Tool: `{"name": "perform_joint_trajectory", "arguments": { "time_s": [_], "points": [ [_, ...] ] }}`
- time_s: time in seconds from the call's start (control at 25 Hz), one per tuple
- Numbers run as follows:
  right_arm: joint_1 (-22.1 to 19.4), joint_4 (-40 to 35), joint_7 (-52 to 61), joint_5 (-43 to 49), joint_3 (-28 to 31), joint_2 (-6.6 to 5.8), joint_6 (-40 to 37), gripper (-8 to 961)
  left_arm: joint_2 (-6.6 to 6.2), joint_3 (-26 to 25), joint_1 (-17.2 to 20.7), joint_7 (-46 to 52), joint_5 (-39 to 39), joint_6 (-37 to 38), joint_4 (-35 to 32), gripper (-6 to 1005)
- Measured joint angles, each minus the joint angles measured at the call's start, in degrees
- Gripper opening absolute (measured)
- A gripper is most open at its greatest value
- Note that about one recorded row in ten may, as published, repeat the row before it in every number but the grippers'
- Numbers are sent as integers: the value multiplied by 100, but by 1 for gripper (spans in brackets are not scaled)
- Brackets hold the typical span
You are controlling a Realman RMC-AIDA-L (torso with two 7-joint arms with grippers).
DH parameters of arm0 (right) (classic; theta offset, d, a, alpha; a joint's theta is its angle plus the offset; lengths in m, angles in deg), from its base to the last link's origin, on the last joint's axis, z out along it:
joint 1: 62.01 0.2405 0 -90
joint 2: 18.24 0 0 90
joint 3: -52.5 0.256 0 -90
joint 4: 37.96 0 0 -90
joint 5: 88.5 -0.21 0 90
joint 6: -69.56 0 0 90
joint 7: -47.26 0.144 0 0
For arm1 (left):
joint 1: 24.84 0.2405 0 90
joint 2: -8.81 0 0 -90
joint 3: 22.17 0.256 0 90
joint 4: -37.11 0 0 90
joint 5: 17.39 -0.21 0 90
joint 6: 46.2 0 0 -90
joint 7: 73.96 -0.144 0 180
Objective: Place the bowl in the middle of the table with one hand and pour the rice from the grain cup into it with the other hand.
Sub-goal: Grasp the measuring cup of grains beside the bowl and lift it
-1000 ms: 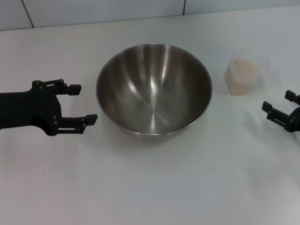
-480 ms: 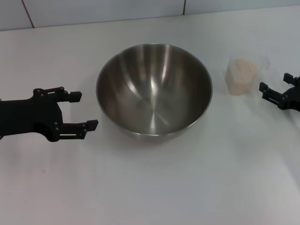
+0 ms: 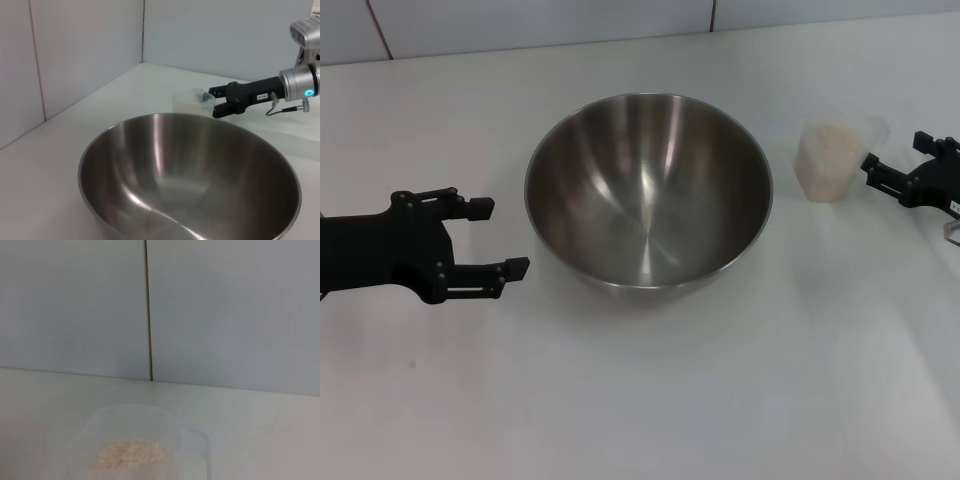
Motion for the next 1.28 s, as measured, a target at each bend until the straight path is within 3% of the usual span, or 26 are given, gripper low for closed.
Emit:
{"name": "perform_joint_trajectory", "arguments": {
  "time_s": [0.92, 1.28],
  "points": [
    [112, 61, -401, -458, -33, 20, -48, 827, -11, 24, -20, 12, -3, 35, -5, 844],
    [127, 146, -520, -467, -56, 22, -153, 527, -16, 29, -50, 20, -33, 47, -18, 844]
  ]
}}
